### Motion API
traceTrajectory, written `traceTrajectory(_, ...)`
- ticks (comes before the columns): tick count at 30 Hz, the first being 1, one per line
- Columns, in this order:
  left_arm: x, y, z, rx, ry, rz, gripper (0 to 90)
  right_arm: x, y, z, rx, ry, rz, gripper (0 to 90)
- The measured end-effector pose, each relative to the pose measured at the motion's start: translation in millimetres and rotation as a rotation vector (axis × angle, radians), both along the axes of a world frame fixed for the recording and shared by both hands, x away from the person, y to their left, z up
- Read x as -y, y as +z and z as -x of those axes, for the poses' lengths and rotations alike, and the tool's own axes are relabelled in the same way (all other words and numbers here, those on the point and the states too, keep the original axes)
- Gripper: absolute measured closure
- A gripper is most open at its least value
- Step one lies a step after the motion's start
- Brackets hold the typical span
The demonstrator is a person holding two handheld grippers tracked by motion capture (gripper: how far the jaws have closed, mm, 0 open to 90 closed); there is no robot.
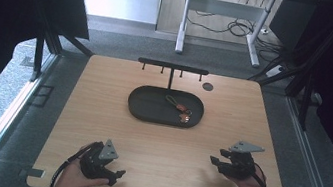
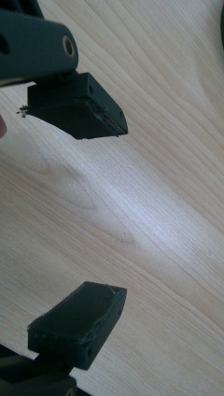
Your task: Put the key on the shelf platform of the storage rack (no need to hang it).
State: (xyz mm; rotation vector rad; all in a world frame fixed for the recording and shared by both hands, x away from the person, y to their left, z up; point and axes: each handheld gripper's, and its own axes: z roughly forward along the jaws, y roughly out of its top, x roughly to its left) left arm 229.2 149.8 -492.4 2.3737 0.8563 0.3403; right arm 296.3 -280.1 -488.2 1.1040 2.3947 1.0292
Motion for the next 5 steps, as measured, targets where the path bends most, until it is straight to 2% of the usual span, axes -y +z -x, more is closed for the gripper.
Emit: traceTrajectory(5,-6.5,4.6,0.0,0.006,0.021,0.017,19.5,-0.5,-0.5,3.3,-0.001,0.0,-0.018,47.1)
